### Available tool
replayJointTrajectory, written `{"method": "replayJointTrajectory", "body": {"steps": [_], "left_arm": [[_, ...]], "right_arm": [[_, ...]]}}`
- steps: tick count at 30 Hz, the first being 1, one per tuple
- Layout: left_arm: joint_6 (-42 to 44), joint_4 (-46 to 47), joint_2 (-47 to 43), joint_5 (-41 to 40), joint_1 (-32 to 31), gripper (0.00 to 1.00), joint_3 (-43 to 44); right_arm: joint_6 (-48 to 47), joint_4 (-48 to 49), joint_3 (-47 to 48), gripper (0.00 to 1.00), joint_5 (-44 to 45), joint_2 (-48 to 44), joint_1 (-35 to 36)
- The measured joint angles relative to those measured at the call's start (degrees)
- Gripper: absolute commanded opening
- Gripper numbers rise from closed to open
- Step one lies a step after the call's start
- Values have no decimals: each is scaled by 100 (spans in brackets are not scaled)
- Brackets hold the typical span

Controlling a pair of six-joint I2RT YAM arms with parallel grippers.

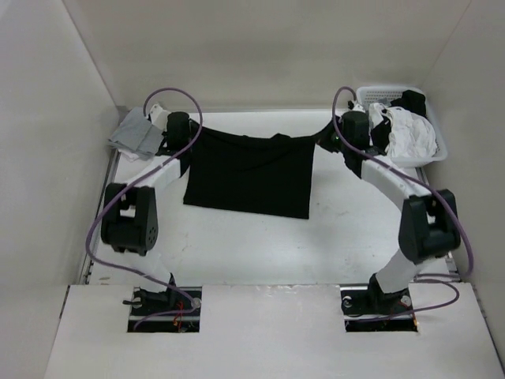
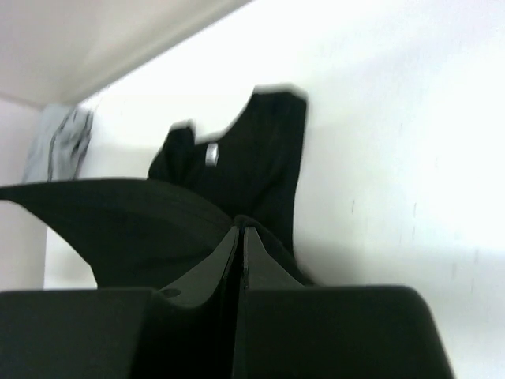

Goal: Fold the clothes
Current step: Fold the tank top

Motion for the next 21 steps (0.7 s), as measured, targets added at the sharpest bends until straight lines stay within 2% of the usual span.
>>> {"method": "replayJointTrajectory", "body": {"steps": [1,3,5,8,11,13,15,17,18,21], "left_arm": [[17,9,317,22,20,6,280],[46,17,918,85,59,19,782],[90,11,1397,227,87,31,1158],[125,-33,1746,505,149,34,1300],[164,63,1368,603,155,34,608],[173,155,566,568,131,34,-415],[164,221,-468,446,59,34,-1482],[146,275,-1558,319,-96,34,-2420],[142,299,-2050,284,-177,35,-2817],[96,289,-2962,374,-210,39,-3685]], "right_arm": [[-13,20,304,5,-66,339,-90],[-44,11,894,7,-177,984,-223],[-57,9,1458,18,-236,1604,-315],[-61,-33,1904,46,-227,2216,-361],[-74,-107,1668,52,-94,2184,-308],[-72,-63,1222,49,90,1856,-188],[-68,39,520,32,323,1274,42],[-24,247,-315,8,531,525,422],[20,367,-706,3,612,166,636],[133,761,-1657,6,723,-662,1290]]}}
